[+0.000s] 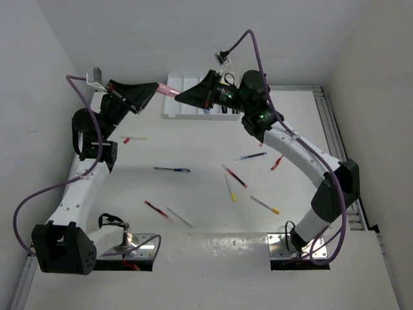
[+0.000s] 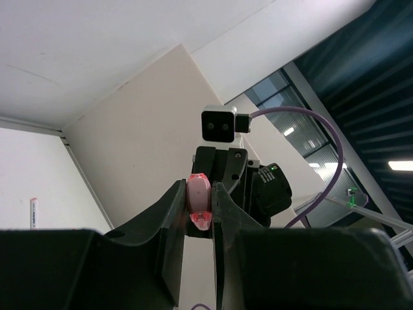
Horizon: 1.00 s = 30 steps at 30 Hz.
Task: Sort the stationery into containers
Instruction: Pass the stationery from the left arm to the right, then place the stationery into the container
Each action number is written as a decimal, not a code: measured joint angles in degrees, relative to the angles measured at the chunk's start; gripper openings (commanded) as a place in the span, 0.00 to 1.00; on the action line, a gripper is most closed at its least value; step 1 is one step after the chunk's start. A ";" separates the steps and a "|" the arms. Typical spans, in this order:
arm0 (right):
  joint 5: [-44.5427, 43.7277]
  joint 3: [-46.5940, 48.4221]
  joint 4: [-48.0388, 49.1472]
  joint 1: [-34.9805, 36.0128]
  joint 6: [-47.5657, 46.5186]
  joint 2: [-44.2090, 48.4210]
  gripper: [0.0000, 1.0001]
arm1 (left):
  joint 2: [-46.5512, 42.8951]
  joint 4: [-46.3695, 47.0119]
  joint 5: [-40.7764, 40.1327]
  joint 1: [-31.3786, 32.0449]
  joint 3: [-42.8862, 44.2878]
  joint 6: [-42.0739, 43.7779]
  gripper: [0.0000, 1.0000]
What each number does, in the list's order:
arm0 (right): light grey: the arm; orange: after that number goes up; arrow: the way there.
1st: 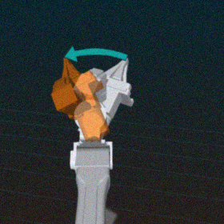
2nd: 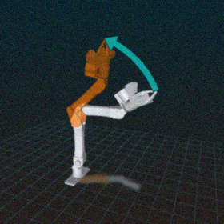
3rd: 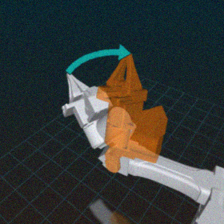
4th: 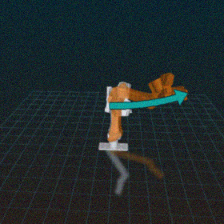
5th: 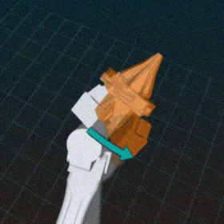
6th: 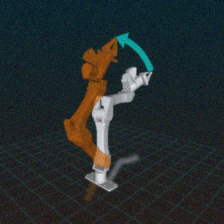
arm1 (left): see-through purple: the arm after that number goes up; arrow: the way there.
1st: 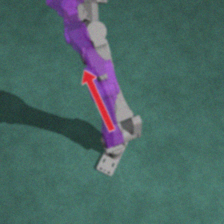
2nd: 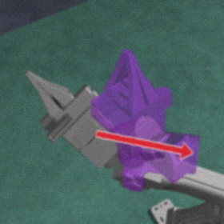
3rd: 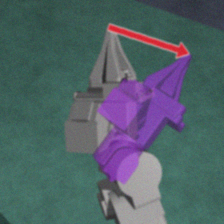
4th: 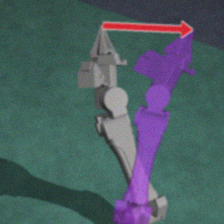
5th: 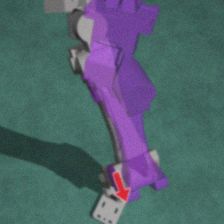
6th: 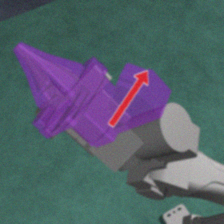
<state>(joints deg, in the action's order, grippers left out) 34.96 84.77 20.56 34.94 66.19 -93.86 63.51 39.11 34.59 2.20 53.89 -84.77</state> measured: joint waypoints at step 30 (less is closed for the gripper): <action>-20.81 -6.19 -13.64 -8.96 -50.53 2.43 0.00 | 9.22 -57.51 -11.56 -6.05 35.23 60.17 1.00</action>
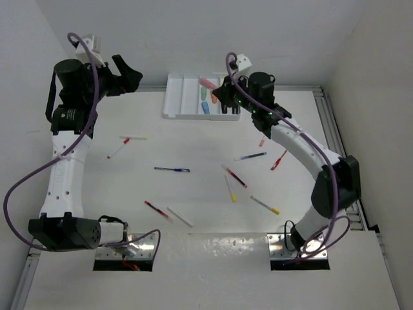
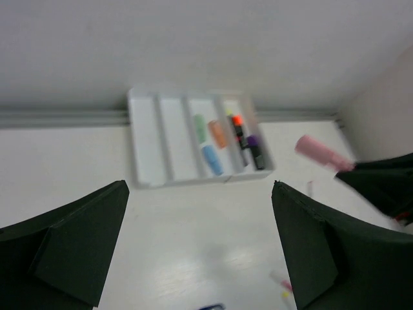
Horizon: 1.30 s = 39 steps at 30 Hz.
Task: Sort the stationery into containers
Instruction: Place the stationery into the container
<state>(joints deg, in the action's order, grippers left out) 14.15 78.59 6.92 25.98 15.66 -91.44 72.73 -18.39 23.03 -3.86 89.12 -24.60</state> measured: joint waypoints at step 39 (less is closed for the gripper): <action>-14.27 39.26 6.99 -2.12 -0.83 -54.82 0.63 | -3.23 -26.18 -16.76 -0.70 -11.52 25.59 1.00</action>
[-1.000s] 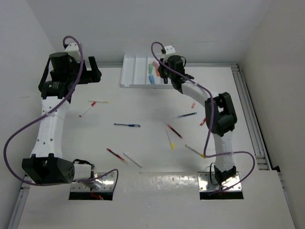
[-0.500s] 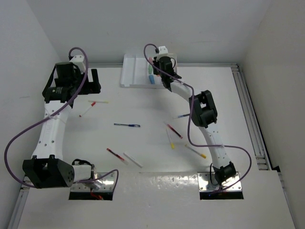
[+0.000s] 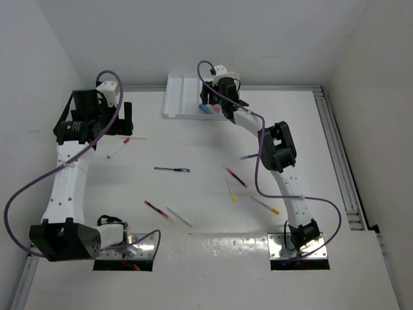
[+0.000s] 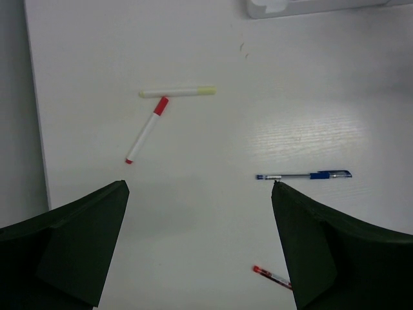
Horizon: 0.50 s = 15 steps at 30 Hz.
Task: Sort the stationery into containers
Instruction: Place the stationery into the container
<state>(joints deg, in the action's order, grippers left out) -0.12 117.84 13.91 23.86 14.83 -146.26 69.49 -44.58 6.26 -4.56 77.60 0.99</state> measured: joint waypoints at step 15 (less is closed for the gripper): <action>17.31 -27.19 -23.47 -0.13 -5.22 50.38 0.64 | 2.97 -4.17 7.34 -6.14 -5.44 16.76 0.86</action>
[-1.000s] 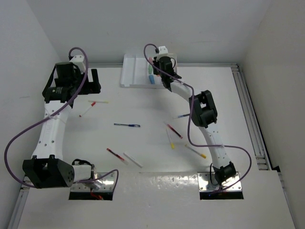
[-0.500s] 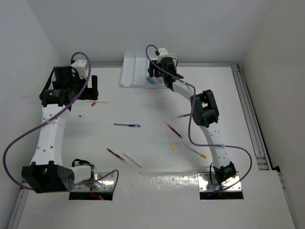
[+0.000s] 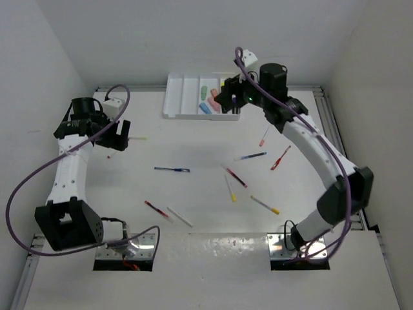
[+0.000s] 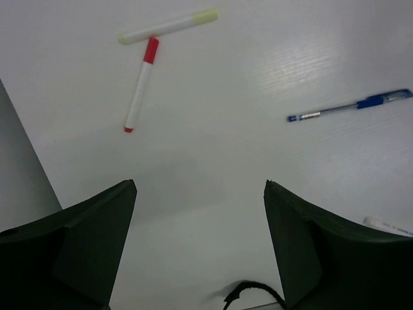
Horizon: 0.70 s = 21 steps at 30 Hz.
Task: Sort the stationery into containers
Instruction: Place the stationery into the container, then grab a piece of stationery with the left arm
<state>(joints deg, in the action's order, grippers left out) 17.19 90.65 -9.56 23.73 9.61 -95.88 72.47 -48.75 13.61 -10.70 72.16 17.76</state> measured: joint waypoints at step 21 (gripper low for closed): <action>13.44 -35.15 -22.36 -15.06 -5.44 27.30 0.53 | -1.42 -15.47 16.24 7.89 -17.86 53.68 0.66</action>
<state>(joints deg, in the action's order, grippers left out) 30.63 55.51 -31.92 8.67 4.16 -68.58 71.05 -64.23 29.85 -2.81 54.30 71.44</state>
